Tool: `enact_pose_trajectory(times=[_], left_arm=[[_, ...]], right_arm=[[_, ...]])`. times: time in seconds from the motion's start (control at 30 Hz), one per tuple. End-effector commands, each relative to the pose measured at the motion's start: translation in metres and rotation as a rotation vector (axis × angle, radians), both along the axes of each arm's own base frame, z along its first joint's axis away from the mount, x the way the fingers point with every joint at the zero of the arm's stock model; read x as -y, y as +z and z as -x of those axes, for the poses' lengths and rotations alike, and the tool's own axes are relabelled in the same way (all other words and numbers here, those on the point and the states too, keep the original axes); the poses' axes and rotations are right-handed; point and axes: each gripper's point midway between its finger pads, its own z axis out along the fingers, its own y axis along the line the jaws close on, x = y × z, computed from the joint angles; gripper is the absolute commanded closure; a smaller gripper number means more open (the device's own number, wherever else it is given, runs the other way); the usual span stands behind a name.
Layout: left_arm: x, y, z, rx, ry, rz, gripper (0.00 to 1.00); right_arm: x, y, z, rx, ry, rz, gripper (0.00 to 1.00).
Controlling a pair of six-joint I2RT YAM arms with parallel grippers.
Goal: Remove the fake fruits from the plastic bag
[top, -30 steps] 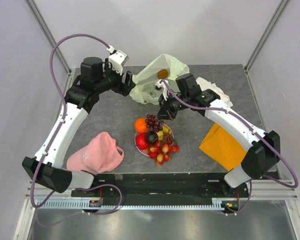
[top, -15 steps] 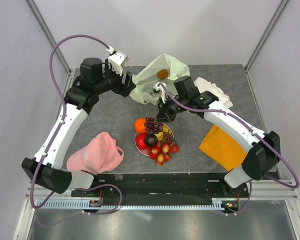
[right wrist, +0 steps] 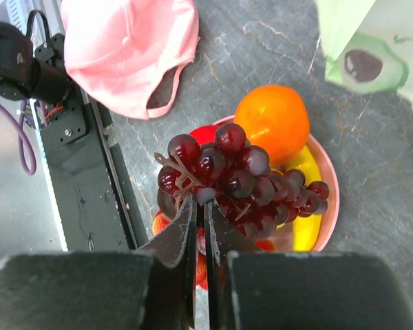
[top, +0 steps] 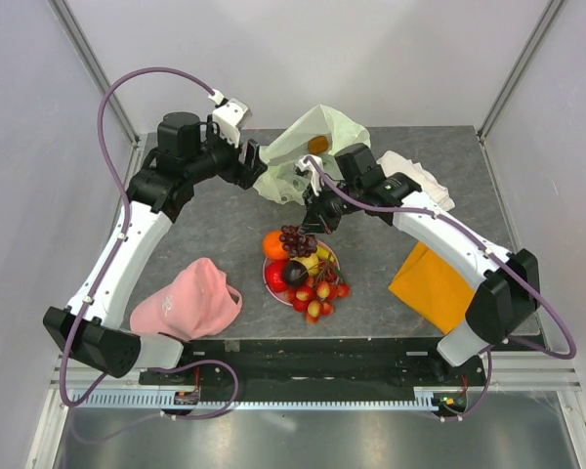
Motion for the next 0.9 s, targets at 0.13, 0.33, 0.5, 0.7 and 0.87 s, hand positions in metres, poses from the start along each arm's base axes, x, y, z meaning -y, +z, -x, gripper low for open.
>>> enact_pose_trajectory(times=[0.13, 0.33, 0.5, 0.7, 0.87], left_arm=[[0.003, 0.013, -0.004, 0.03, -0.007, 0.043, 0.2], [0.004, 0.012, -0.004, 0.029, -0.009, 0.045, 0.2], [0.006, 0.01, -0.006, 0.019, -0.015, 0.049, 0.2], [0.006, -0.001, -0.01, -0.009, 0.003, 0.047, 0.21], [0.001, -0.021, -0.012, -0.071, 0.047, 0.047, 0.19]], right_arm=[[-0.025, 0.013, -0.01, -0.005, 0.02, -0.057, 0.94], [-0.031, 0.005, -0.007, -0.036, 0.026, -0.047, 0.86], [-0.027, 0.0, -0.004, -0.035, 0.02, -0.025, 0.83], [-0.023, -0.003, -0.004, -0.023, 0.003, -0.016, 0.67], [-0.022, -0.001, -0.01, -0.001, -0.018, -0.007, 0.51]])
